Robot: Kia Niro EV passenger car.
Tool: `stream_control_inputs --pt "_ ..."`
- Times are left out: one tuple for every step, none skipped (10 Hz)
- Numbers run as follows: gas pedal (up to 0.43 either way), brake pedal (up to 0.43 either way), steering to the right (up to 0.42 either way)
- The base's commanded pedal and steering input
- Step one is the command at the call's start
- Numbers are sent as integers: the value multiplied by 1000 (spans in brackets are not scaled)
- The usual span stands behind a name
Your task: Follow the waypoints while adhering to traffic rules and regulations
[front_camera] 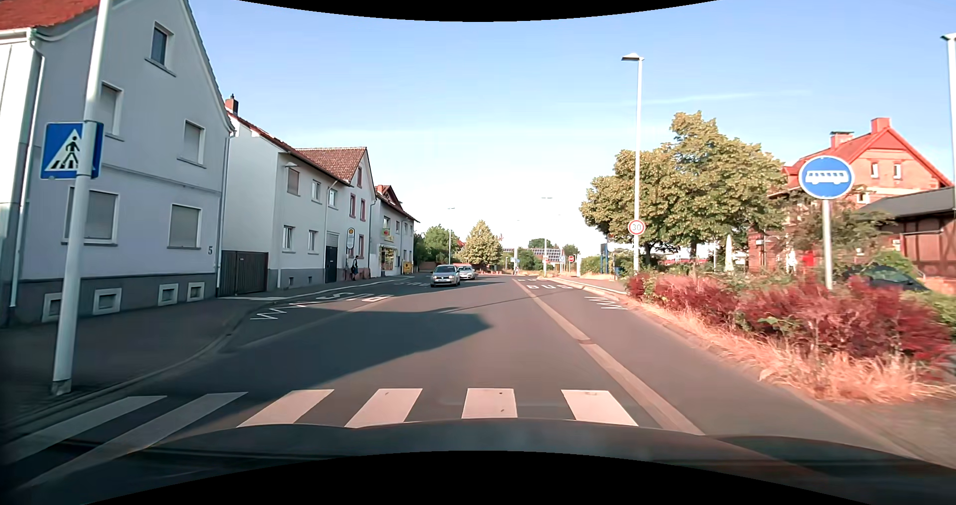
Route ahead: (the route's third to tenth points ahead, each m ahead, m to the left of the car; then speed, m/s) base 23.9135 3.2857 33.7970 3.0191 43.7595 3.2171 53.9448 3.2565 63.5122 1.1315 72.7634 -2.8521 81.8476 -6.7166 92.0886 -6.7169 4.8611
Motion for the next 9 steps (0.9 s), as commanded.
stream_control_inputs --pt "370 0 -22" --pt "370 0 -21" --pt "370 0 -21" --pt "370 0 -21" --pt "370 0 -20" --pt "370 0 -19" --pt "370 0 -15" --pt "370 0 -11" --pt "370 0 -9"
